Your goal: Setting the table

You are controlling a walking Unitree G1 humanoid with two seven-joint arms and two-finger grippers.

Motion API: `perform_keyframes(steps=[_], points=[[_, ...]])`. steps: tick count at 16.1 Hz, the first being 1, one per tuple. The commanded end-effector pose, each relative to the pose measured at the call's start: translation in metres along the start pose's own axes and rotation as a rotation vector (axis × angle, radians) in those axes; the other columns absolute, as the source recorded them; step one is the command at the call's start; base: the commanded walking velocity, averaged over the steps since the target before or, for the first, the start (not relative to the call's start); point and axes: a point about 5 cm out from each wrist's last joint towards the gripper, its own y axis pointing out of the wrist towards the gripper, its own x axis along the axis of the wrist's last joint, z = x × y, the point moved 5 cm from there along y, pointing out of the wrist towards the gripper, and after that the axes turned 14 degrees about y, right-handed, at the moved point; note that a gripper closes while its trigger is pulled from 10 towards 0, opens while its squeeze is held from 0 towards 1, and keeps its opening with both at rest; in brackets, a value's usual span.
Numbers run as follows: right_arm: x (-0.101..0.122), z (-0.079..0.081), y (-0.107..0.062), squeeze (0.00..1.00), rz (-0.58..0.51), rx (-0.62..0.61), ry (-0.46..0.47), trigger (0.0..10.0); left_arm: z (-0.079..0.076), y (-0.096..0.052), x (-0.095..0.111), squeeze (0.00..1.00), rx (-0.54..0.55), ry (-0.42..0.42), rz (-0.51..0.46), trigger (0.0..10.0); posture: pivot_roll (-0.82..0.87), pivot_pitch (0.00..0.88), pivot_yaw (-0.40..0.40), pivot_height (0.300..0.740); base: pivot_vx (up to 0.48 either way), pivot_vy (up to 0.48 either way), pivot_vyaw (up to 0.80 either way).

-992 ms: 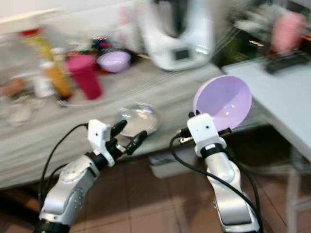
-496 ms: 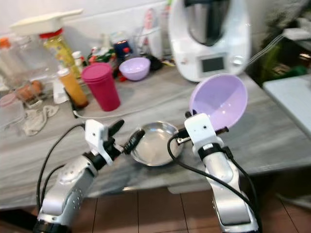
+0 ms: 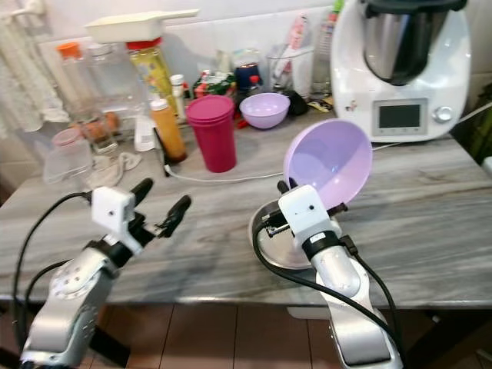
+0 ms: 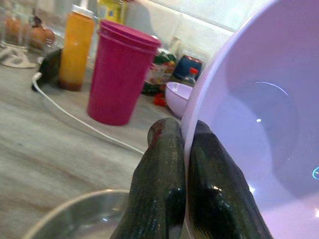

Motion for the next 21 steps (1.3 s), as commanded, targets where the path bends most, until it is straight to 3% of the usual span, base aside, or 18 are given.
perform_keyframes(steps=[1, 3, 6, 10, 15, 18, 21], points=[[0.010, 0.004, 0.001, 0.00, -0.036, 0.020, -0.004, 10.0, 0.003, -0.005, 0.001, 0.00, -0.003, 0.034, 0.000, 10.0, -0.27, 0.000, 0.144, 0.740, 0.000, 0.000, 0.63], [0.010, 0.007, 0.001, 0.00, -0.036, 0.042, 0.004, 10.0, -0.004, -0.012, -0.002, 0.00, -0.069, 0.037, 0.009, 10.0, -0.27, 0.000, 0.144, 0.740, 0.000, 0.000, 0.60], [0.014, 0.012, 0.002, 0.00, -0.041, 0.099, -0.005, 10.0, -0.026, -0.023, -0.005, 0.00, -0.250, 0.010, 0.016, 10.0, -0.27, 0.000, 0.142, 0.740, 0.000, 0.000, 0.55], [0.027, 0.016, 0.010, 0.00, -0.052, 0.218, -0.008, 10.0, -0.037, -0.027, -0.004, 0.00, -0.399, 0.030, 0.004, 10.0, -0.27, 0.009, 0.140, 0.740, 0.000, 0.000, 0.10], [0.034, 0.040, 0.013, 0.00, 0.009, 0.473, -0.048, 10.0, -0.031, -0.029, -0.007, 0.00, -0.419, 0.060, 0.017, 10.0, -0.27, 0.010, 0.139, 0.740, 0.000, 0.000, 0.00], [0.017, 0.050, 0.003, 0.00, 0.143, 0.614, -0.057, 10.0, -0.024, -0.032, -0.011, 0.00, -0.408, 0.076, 0.025, 10.0, -0.27, 0.010, 0.134, 0.740, 0.000, 0.000, 0.00], [0.008, 0.051, -0.004, 0.00, 0.207, 0.665, -0.071, 10.0, -0.021, -0.032, -0.013, 0.00, -0.401, 0.082, 0.031, 10.0, -0.27, 0.010, 0.134, 0.740, 0.000, 0.000, 0.00]])
